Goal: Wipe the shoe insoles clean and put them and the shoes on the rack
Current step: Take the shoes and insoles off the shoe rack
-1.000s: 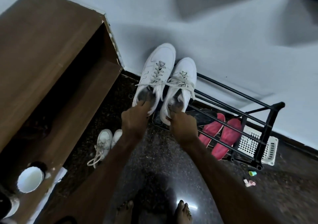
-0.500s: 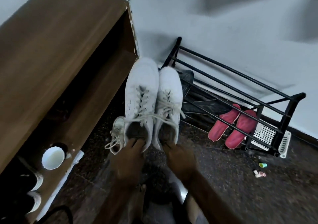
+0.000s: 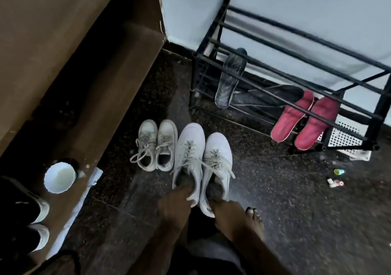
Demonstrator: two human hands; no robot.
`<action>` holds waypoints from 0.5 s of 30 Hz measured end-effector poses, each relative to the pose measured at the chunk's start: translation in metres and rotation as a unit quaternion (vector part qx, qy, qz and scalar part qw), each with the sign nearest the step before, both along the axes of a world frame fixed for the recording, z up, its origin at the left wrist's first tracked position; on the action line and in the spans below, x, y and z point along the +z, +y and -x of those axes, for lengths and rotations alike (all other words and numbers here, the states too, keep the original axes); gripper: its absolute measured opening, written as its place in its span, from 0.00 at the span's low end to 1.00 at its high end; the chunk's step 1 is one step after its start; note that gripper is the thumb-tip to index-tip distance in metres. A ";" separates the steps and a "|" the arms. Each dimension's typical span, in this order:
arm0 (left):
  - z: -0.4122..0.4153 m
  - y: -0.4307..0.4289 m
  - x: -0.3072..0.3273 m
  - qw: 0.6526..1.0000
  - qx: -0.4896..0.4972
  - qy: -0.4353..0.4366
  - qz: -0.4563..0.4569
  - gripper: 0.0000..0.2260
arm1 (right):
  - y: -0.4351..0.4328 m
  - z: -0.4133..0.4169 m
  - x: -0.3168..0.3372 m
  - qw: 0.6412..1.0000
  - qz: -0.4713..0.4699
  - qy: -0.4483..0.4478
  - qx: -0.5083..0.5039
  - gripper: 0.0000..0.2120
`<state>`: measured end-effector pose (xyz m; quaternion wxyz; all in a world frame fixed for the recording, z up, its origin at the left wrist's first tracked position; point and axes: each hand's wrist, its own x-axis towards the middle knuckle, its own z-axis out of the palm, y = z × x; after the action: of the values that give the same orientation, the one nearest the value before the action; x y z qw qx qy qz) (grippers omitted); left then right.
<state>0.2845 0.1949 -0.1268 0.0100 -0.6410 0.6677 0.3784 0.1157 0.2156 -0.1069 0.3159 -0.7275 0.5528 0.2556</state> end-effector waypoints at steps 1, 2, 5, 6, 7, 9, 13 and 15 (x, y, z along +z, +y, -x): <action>0.005 -0.007 -0.008 1.000 0.001 -0.004 0.001 0.19 | -0.001 0.001 -0.014 1.000 0.010 0.001 0.007 0.21; 0.011 -0.015 -0.015 1.000 -0.017 -0.017 0.003 0.16 | -0.004 0.003 -0.026 1.000 0.018 -0.003 0.010 0.19; 0.024 -0.032 -0.059 0.998 0.032 0.028 0.039 0.20 | -0.018 0.008 -0.070 0.998 0.059 -0.009 0.013 0.16; 0.028 -0.035 -0.075 0.999 0.037 0.020 0.017 0.21 | -0.024 0.010 -0.087 0.997 0.074 -0.010 0.017 0.16; 0.028 -0.038 -0.089 0.999 0.032 -0.009 0.009 0.21 | -0.029 0.010 -0.101 0.996 0.084 -0.012 0.023 0.15; 0.028 -0.042 -0.121 0.997 0.020 -0.068 0.036 0.20 | -0.037 0.009 -0.130 0.994 0.098 -0.020 0.033 0.15; 0.028 -0.051 -0.175 0.988 -0.042 -0.114 0.090 0.17 | -0.053 0.007 -0.182 0.994 0.100 -0.024 0.029 0.16; 0.023 -0.049 -0.204 0.982 -0.081 -0.116 0.122 0.17 | -0.053 0.005 -0.204 0.994 0.093 -0.031 0.037 0.17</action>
<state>0.2616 0.1460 -0.3309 0.0391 -0.6205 0.7531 0.2151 0.1103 0.1624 -0.3112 0.2541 -0.7812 0.5371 0.1916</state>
